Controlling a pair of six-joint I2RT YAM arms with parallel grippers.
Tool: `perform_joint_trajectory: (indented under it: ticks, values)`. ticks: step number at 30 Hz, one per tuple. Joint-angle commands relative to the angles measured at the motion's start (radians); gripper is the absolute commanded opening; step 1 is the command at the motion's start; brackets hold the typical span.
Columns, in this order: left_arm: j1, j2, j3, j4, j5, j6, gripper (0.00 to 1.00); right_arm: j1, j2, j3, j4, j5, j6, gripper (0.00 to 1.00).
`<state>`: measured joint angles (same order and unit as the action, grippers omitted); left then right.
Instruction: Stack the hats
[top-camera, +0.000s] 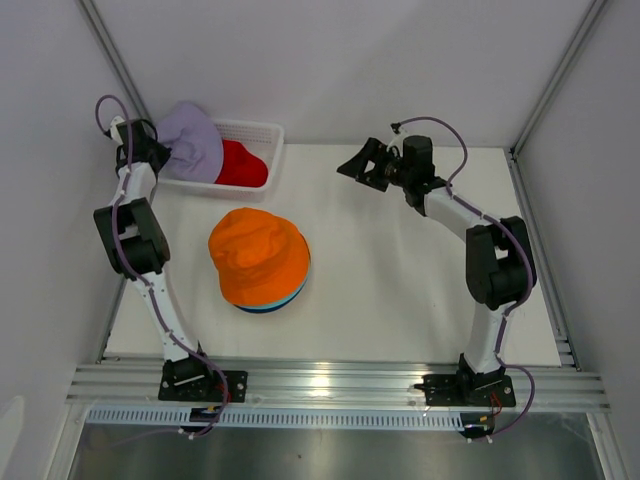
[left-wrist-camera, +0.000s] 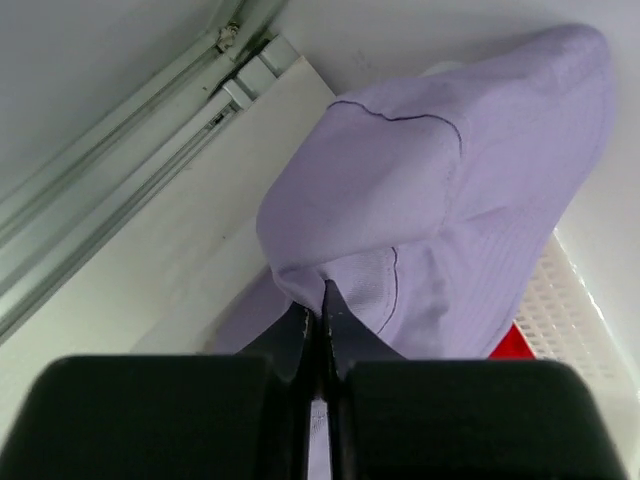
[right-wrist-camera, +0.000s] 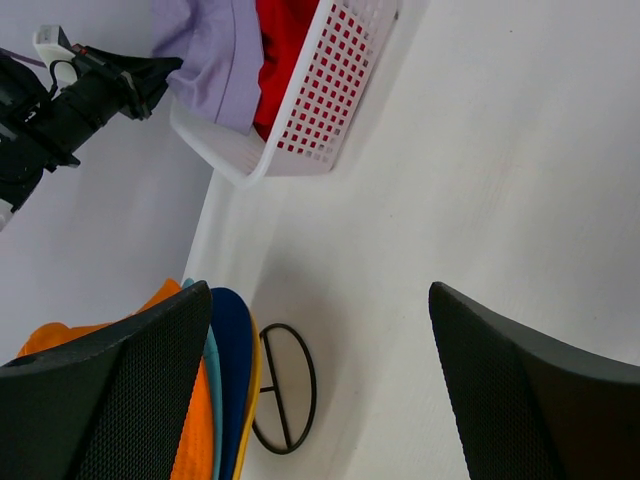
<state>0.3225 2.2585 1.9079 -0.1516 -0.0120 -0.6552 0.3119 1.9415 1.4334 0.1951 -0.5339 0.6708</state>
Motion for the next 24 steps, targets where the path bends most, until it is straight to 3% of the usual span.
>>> perform_joint_trajectory:
  ticks: [1,6,13,18,24]
  values:
    - [-0.011,-0.034,0.033,-0.005,0.061,0.009,0.01,-0.008,-0.004,0.039,0.049,-0.015,0.009,0.92]
    - [-0.014,-0.265,-0.084,0.035,0.179,0.006,0.01,-0.010,-0.044,0.022,0.092,-0.043,0.041,0.92]
    - [-0.017,-0.558,-0.104,-0.077,0.375,0.034,0.01,0.000,-0.160,-0.005,0.147,-0.110,0.079,0.92]
    - [-0.017,-0.688,-0.058,-0.258,0.553,0.054,0.01,0.041,-0.266,0.028,0.112,-0.101,0.041,0.93]
    - [-0.019,-0.881,-0.150,-0.342,0.754,0.058,0.01,0.107,-0.387,-0.013,0.157,0.008,0.180,0.94]
